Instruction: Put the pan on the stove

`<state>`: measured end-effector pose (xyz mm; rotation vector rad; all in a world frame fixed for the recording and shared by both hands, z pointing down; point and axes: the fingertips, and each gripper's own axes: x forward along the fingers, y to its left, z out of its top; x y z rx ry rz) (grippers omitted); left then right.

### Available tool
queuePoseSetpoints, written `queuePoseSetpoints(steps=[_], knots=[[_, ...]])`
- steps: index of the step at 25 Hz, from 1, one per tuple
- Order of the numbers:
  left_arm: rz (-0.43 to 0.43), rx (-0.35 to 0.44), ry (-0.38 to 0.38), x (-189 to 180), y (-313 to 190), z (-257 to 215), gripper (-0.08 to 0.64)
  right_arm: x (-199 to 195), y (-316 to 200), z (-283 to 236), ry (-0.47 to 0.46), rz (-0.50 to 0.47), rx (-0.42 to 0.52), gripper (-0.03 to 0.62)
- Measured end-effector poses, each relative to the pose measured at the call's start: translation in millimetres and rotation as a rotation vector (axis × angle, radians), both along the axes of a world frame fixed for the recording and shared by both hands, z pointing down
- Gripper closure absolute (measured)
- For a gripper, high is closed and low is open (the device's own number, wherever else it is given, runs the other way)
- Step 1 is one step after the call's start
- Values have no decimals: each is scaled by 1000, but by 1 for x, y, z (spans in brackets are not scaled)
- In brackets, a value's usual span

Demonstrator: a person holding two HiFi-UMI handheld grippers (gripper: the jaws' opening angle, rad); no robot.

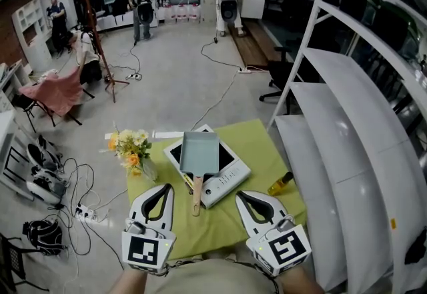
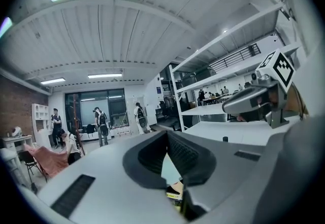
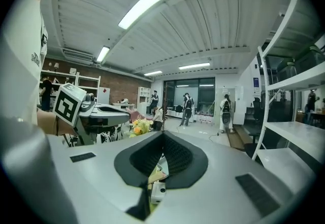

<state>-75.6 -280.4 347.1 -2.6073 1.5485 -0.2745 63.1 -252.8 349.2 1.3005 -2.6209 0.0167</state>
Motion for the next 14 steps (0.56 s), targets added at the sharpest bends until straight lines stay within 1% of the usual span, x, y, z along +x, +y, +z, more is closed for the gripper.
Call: queuePoseSetpoints(steps=[7,10,14], knots=[[-28,4,13,-7,1,-2,554,-3,0,-1,-6,-8,-5,586],[-28,17,4,-10,1,-5,554,-5,-1,-2,-3,-7,-2,586],[-25,15,14,-12,3,-7,554,-9,-2,-3,1,-9,2,586]])
